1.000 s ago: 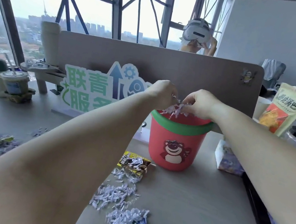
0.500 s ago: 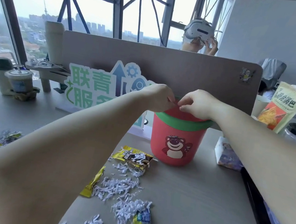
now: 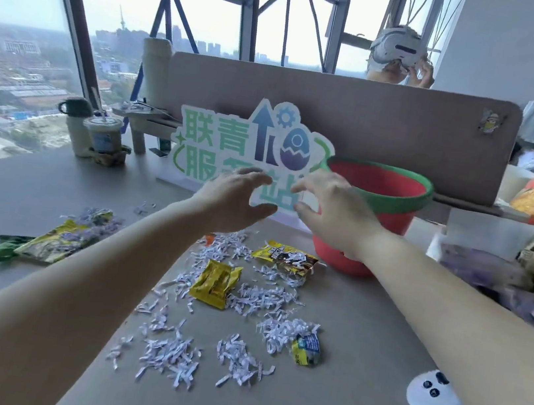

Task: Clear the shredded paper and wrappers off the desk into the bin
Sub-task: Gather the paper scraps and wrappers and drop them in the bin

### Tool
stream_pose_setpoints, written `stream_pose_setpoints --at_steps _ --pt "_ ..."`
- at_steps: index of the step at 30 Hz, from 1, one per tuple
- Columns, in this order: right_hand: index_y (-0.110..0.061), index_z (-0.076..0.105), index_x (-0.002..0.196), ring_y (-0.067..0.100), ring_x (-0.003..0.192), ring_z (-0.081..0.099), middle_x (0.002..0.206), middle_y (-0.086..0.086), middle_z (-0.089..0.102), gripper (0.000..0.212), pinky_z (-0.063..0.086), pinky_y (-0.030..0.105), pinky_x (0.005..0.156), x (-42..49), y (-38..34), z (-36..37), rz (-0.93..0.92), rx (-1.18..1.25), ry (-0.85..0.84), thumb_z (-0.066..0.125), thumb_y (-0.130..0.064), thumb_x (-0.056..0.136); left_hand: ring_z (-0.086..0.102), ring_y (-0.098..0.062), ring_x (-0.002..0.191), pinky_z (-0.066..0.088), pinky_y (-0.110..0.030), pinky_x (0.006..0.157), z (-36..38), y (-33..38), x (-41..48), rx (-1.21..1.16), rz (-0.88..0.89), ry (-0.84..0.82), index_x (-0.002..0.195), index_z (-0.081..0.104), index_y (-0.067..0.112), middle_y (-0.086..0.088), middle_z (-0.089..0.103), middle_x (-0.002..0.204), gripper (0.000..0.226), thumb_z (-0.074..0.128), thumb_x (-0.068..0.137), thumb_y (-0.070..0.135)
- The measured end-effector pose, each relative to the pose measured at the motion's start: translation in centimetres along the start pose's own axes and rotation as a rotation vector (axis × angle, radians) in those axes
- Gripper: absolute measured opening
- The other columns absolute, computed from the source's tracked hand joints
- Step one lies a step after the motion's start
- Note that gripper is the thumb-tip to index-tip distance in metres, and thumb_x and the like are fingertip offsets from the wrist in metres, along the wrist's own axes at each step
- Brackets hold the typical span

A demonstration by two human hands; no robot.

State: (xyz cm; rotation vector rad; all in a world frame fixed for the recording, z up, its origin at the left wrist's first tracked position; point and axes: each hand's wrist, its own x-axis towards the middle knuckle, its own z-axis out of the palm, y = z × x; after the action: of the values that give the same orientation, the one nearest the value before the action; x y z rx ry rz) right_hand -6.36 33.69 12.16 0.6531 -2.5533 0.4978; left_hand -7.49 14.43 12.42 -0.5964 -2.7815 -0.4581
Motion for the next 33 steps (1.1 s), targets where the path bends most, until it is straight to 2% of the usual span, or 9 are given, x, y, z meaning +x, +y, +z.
stream_pose_setpoints --at_steps 5,8,10,13,16,22,28,33 --pt "-0.022 0.038 0.136 0.024 0.136 0.03 0.146 0.004 0.036 0.061 0.029 0.04 0.112 -2.4 0.0 5.3 0.18 -0.021 -0.39 0.058 -0.047 0.084 0.014 -0.027 0.145 0.018 -0.05 0.117 2.2 -4.9 -5.8 0.059 -0.227 -0.269 0.146 0.017 0.032 0.0 0.008 0.159 0.088 0.045 0.074 0.074" --pt "-0.03 0.017 0.145 0.026 0.144 0.011 0.157 0.0 0.013 0.094 0.018 0.05 0.117 -4.5 0.7 7.3 0.243 -0.006 -0.563 0.059 -0.069 0.07 -0.001 -0.031 0.146 0.007 -0.054 0.117 3.8 -6.9 -8.7 0.038 -0.302 -0.424 0.145 0.0 0.04 0.0 -0.011 0.159 0.108 0.037 0.056 0.087" --pt "-0.033 0.001 0.146 0.025 0.146 -0.002 0.159 -0.005 -0.001 0.115 0.009 0.053 0.118 -5.7 1.2 8.2 0.267 0.011 -0.645 0.058 -0.079 0.058 -0.008 -0.03 0.146 0.001 -0.05 0.116 5.0 -7.5 -10.1 0.009 -0.324 -0.467 0.145 -0.006 0.042 -0.001 -0.017 0.157 0.114 0.039 0.051 0.089" --pt "-0.034 -0.009 0.146 0.021 0.146 -0.012 0.158 -0.008 -0.012 0.127 0.0 0.052 0.118 -6.4 1.7 9.1 0.292 0.017 -0.666 0.057 -0.084 0.049 -0.013 -0.03 0.145 -0.003 -0.048 0.116 6.9 -7.8 -10.8 -0.02 -0.323 -0.445 0.143 -0.013 0.045 0.0 -0.022 0.156 0.12 0.043 0.047 0.091" --pt "-0.034 -0.009 0.146 0.024 0.146 -0.011 0.158 -0.008 -0.012 0.125 -0.002 0.051 0.118 -6.4 1.5 9.4 0.31 0.013 -0.641 0.061 -0.08 0.054 -0.012 -0.032 0.145 -0.001 -0.051 0.117 8.6 -7.4 -10.5 -0.045 -0.296 -0.39 0.136 -0.019 0.055 0.0 -0.024 0.155 0.117 0.044 0.045 0.094" --pt "-0.033 0.0 0.147 0.033 0.143 0.01 0.158 0.002 0.011 0.114 0.01 0.048 0.116 -5.2 1.3 9.7 0.331 -0.057 -0.577 0.055 -0.08 0.059 0.001 -0.033 0.146 0.01 -0.054 0.115 9.1 -6.1 -9.1 -0.018 -0.241 -0.35 0.139 0.0 0.055 0.004 -0.008 0.159 0.101 0.05 0.057 0.086" --pt "-0.031 0.028 0.143 0.03 0.137 0.024 0.15 0.004 0.031 0.086 0.022 0.043 0.112 -4.7 1.4 10.6 0.349 -0.104 -0.498 0.052 -0.073 0.072 0.016 -0.029 0.141 0.022 -0.049 0.114 9.2 -5.6 -8.3 0.001 -0.218 -0.302 0.142 0.017 0.045 0.002 0.019 0.154 0.083 0.049 0.072 0.075" --pt "-0.028 0.044 0.133 0.028 0.127 0.037 0.136 0.007 0.045 0.062 0.033 0.039 0.105 -4.7 1.1 11.0 0.332 -0.044 -0.423 0.056 -0.058 0.081 0.022 -0.029 0.139 0.025 -0.047 0.115 9.4 -5.7 -8.3 -0.068 -0.24 -0.237 0.145 0.011 0.037 -0.002 0.025 0.152 0.094 0.057 0.069 0.072"
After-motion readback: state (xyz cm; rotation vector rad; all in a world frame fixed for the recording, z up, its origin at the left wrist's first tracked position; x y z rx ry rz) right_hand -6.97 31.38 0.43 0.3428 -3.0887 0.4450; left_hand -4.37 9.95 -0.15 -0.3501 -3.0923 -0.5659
